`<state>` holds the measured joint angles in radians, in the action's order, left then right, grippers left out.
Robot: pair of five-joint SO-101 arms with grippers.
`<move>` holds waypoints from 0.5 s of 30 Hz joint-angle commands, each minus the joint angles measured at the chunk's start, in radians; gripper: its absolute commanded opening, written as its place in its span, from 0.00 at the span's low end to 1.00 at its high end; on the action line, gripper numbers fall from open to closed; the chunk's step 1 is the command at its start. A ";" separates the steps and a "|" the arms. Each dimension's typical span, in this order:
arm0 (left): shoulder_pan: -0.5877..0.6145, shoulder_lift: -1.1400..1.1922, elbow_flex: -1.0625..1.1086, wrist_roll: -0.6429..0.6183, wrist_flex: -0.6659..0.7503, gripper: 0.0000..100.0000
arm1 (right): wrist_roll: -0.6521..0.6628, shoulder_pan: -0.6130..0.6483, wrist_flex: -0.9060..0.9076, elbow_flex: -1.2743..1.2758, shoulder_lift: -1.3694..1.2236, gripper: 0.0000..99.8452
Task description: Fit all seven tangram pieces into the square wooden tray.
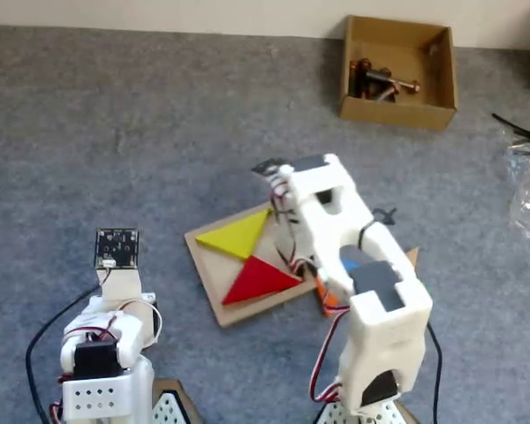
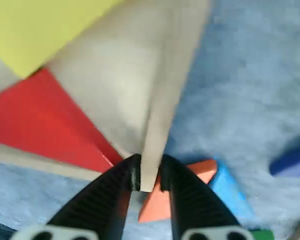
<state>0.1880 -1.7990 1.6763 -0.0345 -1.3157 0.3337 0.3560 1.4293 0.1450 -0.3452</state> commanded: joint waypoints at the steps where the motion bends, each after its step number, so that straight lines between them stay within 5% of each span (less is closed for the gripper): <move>1: 0.008 0.007 0.021 -0.003 -0.008 0.00 | -0.002 -0.077 0.019 0.002 0.062 0.06; 15: 0.008 0.007 0.021 -0.003 -0.008 0.00 | 0.106 -0.228 0.013 0.002 0.061 0.06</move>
<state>0.1880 -1.7990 1.6763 -0.0345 -1.3157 0.4043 0.1672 1.4308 0.1450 -0.3452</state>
